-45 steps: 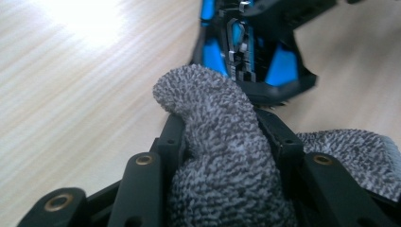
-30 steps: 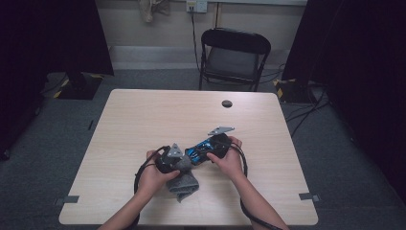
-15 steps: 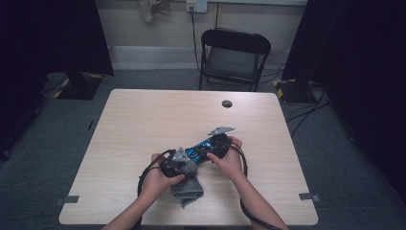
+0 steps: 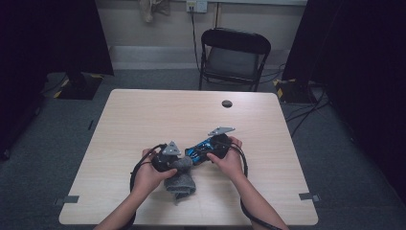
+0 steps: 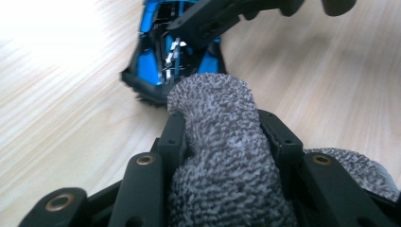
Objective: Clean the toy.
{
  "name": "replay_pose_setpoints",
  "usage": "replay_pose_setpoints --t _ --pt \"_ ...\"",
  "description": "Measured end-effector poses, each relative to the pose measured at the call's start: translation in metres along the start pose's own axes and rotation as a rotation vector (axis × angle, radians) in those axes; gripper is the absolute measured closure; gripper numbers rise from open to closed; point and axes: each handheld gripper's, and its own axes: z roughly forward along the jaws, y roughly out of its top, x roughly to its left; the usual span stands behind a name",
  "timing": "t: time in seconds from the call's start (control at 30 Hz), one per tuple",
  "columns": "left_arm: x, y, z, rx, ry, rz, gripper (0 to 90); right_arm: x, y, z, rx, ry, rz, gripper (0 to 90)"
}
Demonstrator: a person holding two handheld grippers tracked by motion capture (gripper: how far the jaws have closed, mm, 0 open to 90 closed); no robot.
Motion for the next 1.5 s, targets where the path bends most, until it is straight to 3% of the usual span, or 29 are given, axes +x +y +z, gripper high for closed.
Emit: replay_pose_setpoints --t 0.1,0.23,0.27,0.33,0.43,0.7,0.83,1.13,1.2,1.33,1.5 --pt "0.006 0.000 -0.005 -0.014 0.019 -0.011 58.8 0.000 0.000 0.000 -0.001 0.001 0.000 15.5" --pt "0.022 0.001 -0.011 -0.033 0.094 -0.025 58.7 0.000 0.000 0.000 -0.003 0.002 0.001 15.4" --pt "0.026 0.001 -0.010 -0.035 0.108 -0.044 58.6 0.000 -0.001 0.000 -0.005 0.002 -0.001 15.4" --pt "0.037 0.000 -0.002 -0.010 0.129 -0.066 58.5 0.000 0.000 0.000 -0.003 0.001 0.004 15.5" --pt "0.039 -0.001 0.004 0.011 0.133 -0.067 58.5 0.001 -0.001 0.000 -0.004 0.001 0.004 15.4" --pt "0.023 -0.002 0.017 0.038 0.094 -0.033 58.3 0.000 0.000 0.000 -0.002 0.005 0.000 15.3" --pt "0.009 -0.001 0.017 0.062 0.071 0.008 58.1 0.001 -0.001 0.000 -0.005 0.003 0.003 15.3" --pt "-0.025 -0.001 0.021 0.061 -0.014 0.073 58.2 0.001 -0.001 0.000 -0.005 0.002 0.003 15.3" --pt "-0.029 0.001 0.022 0.069 -0.025 0.104 58.2 0.001 0.000 0.000 -0.004 0.002 0.004 15.3" --pt "-0.029 0.002 0.019 0.061 -0.026 0.094 58.1 0.001 0.000 0.000 -0.005 0.003 0.002 15.3" --pt "-0.010 -0.005 0.002 0.058 0.031 0.068 58.0 0.001 0.000 0.000 -0.005 0.003 0.002 15.3"
